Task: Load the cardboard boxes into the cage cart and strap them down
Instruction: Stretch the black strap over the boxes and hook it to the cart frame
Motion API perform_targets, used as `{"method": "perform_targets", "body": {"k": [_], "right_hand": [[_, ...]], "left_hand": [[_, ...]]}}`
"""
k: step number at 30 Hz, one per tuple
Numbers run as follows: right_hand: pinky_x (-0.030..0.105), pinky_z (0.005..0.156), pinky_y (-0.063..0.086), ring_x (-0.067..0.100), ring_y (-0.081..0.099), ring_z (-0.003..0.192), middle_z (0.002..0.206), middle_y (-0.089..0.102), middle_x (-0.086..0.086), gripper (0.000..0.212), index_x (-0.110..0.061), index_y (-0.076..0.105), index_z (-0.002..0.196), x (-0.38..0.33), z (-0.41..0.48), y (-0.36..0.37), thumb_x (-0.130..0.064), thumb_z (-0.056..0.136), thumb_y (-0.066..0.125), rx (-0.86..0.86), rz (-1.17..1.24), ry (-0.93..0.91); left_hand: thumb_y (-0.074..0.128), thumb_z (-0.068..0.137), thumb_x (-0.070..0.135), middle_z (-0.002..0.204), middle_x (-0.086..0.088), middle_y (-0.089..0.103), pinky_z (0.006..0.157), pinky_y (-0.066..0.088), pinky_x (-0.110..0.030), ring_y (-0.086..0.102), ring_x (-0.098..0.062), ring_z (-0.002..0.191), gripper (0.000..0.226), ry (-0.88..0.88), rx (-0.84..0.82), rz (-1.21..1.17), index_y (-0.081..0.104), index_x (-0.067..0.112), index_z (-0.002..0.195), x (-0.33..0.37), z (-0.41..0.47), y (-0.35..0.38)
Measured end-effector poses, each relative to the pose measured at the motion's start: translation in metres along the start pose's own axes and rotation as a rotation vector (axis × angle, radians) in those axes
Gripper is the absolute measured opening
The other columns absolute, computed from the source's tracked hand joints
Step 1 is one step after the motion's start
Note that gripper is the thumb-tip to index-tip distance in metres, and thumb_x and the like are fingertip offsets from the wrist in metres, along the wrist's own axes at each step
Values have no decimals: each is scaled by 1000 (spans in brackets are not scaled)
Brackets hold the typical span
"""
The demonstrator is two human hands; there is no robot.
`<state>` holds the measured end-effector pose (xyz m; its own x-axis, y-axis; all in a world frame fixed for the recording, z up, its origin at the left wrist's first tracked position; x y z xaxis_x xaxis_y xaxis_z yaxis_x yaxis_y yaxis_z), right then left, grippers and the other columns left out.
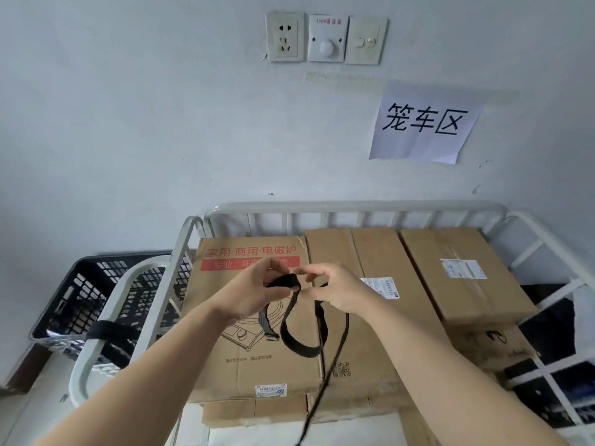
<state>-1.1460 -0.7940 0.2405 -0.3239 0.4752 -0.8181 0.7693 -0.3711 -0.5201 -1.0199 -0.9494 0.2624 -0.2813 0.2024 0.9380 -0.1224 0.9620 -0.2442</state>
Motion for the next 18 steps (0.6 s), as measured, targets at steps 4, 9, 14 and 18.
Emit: {"method": "perform_targets", "body": {"k": [4,9,14,18], "right_hand": [[21,81,41,-1,56,102,107,62,-19,26,-39,65,104,4,19,2,-39,79,74,-81,3,-20],[30,70,47,2,65,68,76,70,-16,13,-32,62,86,13,37,-9,-32,77,72,-101,-4,-9],[34,79,49,12,67,77,80,72,-11,18,-35,64,85,22,50,-29,-31,72,74,-98,-26,8],[30,76,47,12,67,75,78,73,-8,17,-24,64,90,19,56,-32,-20,78,74,-131,-52,3]], "left_hand": [[67,86,7,102,-3,73,89,49,-35,67,-22,95,30,-60,72,7,50,13,109,-8,2,-7],[67,80,13,86,8,67,63,51,-22,66,-13,77,27,-212,296,378,59,25,103,-41,-5,-18],[48,93,24,92,2,45,81,43,-35,44,-26,100,22,-449,620,729,66,31,103,-77,-23,-39],[37,98,42,98,0,52,64,50,-30,57,-18,76,31,-661,545,750,63,33,111,-88,-33,-50]]}}
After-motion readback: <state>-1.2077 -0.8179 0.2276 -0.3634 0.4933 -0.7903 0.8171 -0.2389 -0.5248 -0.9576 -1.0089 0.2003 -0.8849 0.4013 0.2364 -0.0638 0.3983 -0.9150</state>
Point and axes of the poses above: each hand's wrist, its own z-axis towards the middle knuckle, its own y-axis out of the palm, x = y × z, the point moved 1 cm from there along z, towards the middle knuckle
